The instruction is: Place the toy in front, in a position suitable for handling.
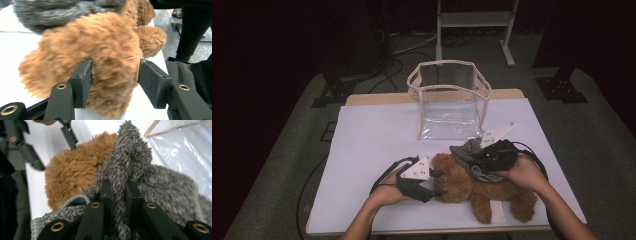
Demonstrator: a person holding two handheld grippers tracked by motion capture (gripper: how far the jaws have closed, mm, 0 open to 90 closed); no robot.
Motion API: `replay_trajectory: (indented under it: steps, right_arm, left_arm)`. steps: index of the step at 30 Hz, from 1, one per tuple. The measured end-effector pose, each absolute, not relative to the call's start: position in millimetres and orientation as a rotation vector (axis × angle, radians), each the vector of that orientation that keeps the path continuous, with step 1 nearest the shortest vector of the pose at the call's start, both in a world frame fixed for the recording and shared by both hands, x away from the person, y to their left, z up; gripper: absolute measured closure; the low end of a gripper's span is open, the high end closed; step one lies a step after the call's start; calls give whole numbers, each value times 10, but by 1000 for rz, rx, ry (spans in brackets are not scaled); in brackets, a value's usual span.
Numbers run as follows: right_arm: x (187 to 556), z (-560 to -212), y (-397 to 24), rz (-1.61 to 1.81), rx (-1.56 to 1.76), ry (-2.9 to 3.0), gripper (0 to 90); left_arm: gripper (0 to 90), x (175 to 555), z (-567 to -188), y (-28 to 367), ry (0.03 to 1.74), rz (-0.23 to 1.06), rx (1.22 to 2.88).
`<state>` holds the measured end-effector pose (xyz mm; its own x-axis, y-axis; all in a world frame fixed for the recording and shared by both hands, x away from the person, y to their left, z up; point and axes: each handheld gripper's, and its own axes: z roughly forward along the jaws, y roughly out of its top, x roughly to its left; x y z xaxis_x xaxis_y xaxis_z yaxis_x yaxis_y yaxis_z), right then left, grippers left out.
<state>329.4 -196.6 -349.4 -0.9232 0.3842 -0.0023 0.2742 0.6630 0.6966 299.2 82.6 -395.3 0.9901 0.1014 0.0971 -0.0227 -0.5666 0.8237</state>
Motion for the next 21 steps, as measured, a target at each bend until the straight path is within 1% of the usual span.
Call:
replay_trajectory:
  steps: [3,9,13,18,21]
  right_arm:
    - [3224,-3536,-2021,1154,550,2733,785]
    - [3100,-3534,-1974,1132,497,2739,785]
    - [3114,-3464,-1863,1114,453,2730,786]
    - [3172,-3428,-1602,1140,394,2733,786]
    - [3212,-3431,-1586,1129,384,2751,786]
  left_arm:
    - [438,3024,-3920,820,67,176,2153]
    - [438,3055,-3933,776,68,158,2153]
    - [453,3048,-3964,748,62,151,2160]
    - [454,3030,-3954,738,49,163,2179]
    - [454,3037,-3964,747,56,159,2172]
